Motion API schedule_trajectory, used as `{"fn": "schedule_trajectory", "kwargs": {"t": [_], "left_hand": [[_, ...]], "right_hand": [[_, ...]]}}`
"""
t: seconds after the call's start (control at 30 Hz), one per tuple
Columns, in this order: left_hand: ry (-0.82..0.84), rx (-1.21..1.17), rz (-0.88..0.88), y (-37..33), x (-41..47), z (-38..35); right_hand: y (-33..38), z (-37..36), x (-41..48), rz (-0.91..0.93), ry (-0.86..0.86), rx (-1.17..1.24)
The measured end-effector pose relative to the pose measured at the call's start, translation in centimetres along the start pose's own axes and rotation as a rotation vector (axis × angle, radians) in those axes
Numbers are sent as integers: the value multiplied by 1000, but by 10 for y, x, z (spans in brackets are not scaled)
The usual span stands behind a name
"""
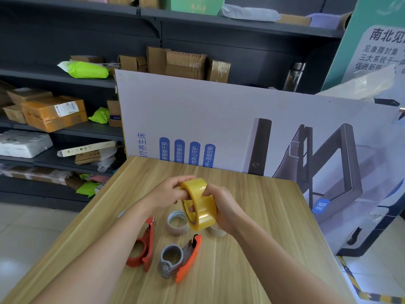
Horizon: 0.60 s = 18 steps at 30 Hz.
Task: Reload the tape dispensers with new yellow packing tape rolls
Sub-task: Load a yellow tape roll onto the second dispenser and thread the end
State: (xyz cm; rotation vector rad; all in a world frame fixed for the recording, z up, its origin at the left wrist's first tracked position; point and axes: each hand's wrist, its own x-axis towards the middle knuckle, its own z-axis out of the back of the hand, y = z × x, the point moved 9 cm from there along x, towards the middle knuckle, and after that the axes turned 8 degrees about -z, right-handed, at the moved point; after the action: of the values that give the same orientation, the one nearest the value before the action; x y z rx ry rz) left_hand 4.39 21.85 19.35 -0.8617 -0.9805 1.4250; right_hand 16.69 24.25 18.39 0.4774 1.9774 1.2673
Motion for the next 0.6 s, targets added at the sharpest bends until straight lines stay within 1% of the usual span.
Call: {"fn": "schedule_trajectory", "kwargs": {"t": [0.1, 0.2, 0.27, 0.37, 0.47, 0.53, 0.6], "left_hand": [[7, -103, 76, 3, -3, 2], [-65, -140, 58, -3, 1, 9], [-137, -93, 18, -9, 5, 15], [-182, 5, -73, -17, 7, 18], [-273, 92, -174, -26, 5, 24], [-350, 147, -195, -30, 4, 29], [-388, 234, -215, -34, 4, 33]], "right_hand": [[1, -2, -2, 70, -1, -98], [1, -8, -2, 124, -6, -177], [0, -7, -2, 150, -49, -246], [-3, -3, -1, 164, -104, -282], [-3, -3, 0, 187, -110, -281], [-3, -5, 0, 202, -97, -278], [-5, -5, 1, 204, -88, -275]]}}
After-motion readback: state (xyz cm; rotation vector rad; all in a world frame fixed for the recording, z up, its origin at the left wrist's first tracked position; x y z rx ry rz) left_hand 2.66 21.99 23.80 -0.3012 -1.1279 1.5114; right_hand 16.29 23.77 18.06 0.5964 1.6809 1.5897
